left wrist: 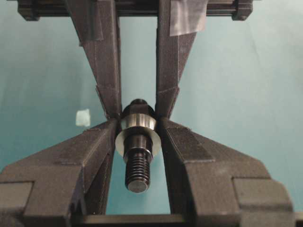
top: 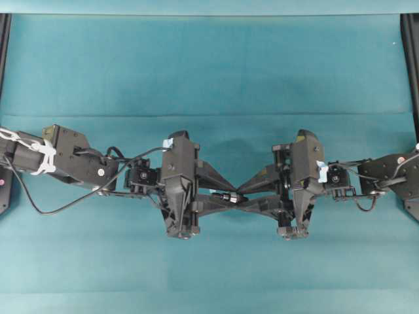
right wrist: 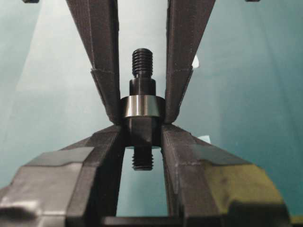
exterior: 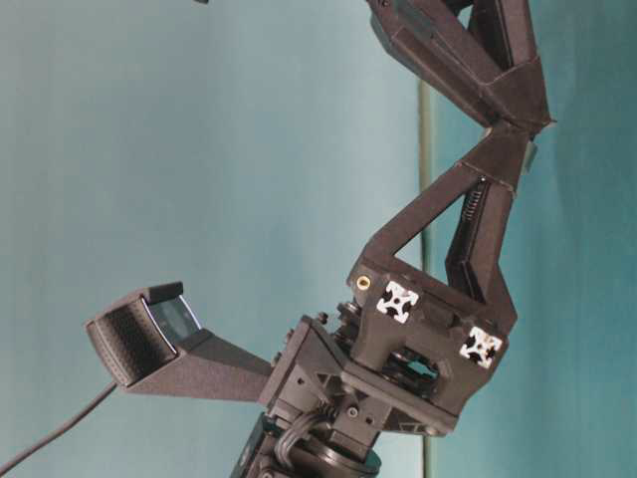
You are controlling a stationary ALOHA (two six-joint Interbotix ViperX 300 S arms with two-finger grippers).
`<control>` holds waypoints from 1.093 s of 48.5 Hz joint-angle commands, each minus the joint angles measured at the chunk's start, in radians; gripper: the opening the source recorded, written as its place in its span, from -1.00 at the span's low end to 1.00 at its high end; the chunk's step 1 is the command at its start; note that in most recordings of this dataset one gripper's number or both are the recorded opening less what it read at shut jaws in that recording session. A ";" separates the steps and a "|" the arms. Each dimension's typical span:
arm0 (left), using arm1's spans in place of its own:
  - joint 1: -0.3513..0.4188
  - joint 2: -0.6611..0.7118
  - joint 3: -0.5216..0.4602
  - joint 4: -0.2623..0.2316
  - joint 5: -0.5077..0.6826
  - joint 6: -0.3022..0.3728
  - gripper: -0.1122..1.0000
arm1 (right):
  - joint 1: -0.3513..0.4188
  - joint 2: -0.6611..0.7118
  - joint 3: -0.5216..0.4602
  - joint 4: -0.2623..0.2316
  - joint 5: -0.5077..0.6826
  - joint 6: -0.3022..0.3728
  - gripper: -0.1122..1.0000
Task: Insert the washer onto the shaft with both hands.
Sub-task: 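Push the washer with the left gripper down onto the shaft, then open the left gripper and pull it back from the shaft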
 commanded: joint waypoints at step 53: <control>0.000 -0.258 0.160 0.000 0.000 0.002 0.52 | -0.003 -0.009 -0.009 0.002 0.002 0.008 -0.80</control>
